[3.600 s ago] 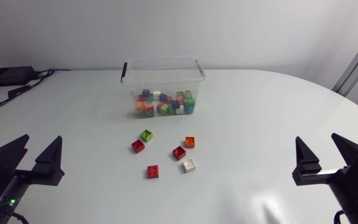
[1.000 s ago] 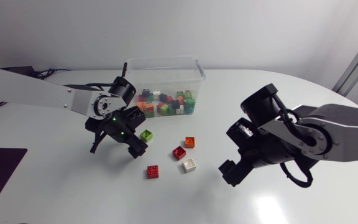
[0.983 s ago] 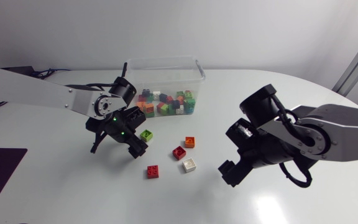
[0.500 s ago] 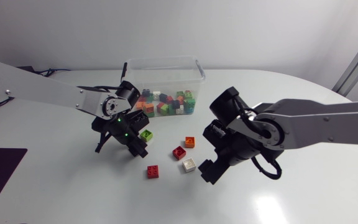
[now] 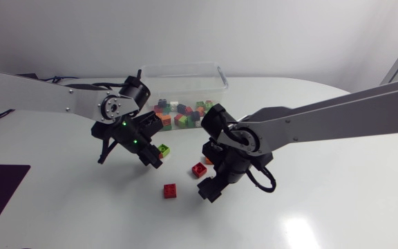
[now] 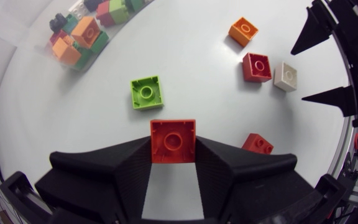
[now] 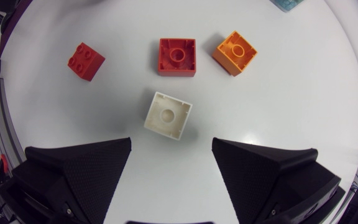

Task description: Place the duplo bricks in the container

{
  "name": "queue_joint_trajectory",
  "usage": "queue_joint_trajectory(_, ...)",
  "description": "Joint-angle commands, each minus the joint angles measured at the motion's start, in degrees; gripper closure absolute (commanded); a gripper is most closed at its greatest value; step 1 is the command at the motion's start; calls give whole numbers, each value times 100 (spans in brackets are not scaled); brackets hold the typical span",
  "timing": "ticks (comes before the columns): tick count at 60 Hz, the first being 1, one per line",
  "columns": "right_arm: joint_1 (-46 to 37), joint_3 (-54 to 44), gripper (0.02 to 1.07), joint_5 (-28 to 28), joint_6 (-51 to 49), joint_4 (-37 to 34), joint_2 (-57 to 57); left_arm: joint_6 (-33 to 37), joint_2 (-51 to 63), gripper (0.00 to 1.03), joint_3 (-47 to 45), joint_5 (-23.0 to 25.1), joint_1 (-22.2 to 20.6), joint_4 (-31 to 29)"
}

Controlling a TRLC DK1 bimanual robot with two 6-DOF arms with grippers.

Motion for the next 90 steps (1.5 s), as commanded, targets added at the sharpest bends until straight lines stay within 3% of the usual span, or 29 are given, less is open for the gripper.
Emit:
queue_joint_trajectory(1, 13, 198, 13, -40, 269, -114, 256, -30, -340, 68, 106, 129, 79, -77)
queue_joint_trajectory(20, 31, 629, 23, -31, 497, -167, 642, -285, -1052, 68, 457, 402, 281, 29)
queue_joint_trajectory(29, 31, 576, 37, 22, 559, -167, 686, -470, -1157, 68, 809, 507, 440, 90)
queue_joint_trajectory(35, 22, 532, 54, 39, 567, -88, 686, -575, -1193, 68, 1011, 569, 519, 222)
queue_joint_trajectory(49, 4, 409, 70, 65, 515, 53, 642, -848, -1149, 68, 1354, 718, 615, 785)
queue_joint_trajectory(85, -461, 1446, 71, 259, 14, -598, -781, -1208, 627, 61, 2927, 788, 905, 1461)
queue_joint_trajectory(88, -479, 1560, 71, 259, -13, -598, -799, -1217, 759, 56, 3033, 744, 905, 1470)
queue_joint_trajectory(90, -514, 1639, 71, 259, -39, -589, -808, -1217, 847, 44, 3112, 683, 905, 1470)
